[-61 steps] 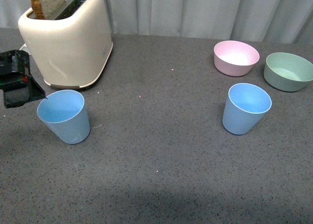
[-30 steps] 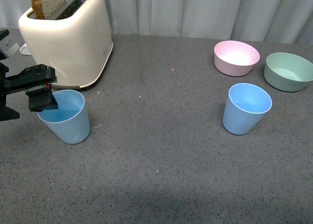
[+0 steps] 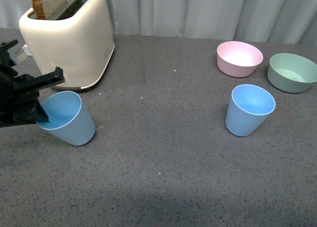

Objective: Stack blue cups with both arms

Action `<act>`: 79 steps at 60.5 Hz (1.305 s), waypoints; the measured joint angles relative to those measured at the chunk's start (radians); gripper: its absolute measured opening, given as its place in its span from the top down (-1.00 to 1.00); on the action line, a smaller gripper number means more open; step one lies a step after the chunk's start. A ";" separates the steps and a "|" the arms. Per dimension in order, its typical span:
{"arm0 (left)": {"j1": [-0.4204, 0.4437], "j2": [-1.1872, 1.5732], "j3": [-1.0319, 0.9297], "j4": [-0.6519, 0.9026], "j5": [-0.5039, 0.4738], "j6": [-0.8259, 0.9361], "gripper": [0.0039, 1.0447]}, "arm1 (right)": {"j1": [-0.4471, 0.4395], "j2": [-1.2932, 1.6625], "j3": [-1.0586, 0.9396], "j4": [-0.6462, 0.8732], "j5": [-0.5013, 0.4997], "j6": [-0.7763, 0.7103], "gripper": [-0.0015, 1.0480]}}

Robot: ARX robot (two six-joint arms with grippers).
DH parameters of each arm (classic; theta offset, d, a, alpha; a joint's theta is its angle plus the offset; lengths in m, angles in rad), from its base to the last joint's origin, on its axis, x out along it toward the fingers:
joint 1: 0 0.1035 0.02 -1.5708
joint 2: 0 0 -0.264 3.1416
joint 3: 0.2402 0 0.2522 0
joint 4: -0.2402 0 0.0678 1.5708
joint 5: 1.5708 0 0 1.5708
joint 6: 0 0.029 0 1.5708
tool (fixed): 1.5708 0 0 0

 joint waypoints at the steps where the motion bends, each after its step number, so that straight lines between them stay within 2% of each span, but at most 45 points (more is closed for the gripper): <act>1: 0.000 0.000 0.001 0.001 0.003 -0.002 0.93 | 0.000 0.000 0.000 0.000 0.000 0.000 -0.81; 16: -0.037 -0.030 0.019 -0.005 0.019 -0.030 0.94 | 0.000 0.000 0.000 0.000 0.000 0.000 -0.81; 27: -0.173 -0.005 0.090 -0.028 -0.023 -0.037 0.94 | 0.000 0.000 0.000 0.000 0.000 0.000 -0.81; 42: -0.291 0.083 0.171 -0.041 -0.035 -0.084 0.94 | 0.000 0.000 0.000 0.000 0.000 0.000 -0.81; 79: -0.377 0.198 0.312 -0.110 -0.095 -0.130 0.94 | 0.000 0.000 0.000 0.000 0.000 0.000 -0.81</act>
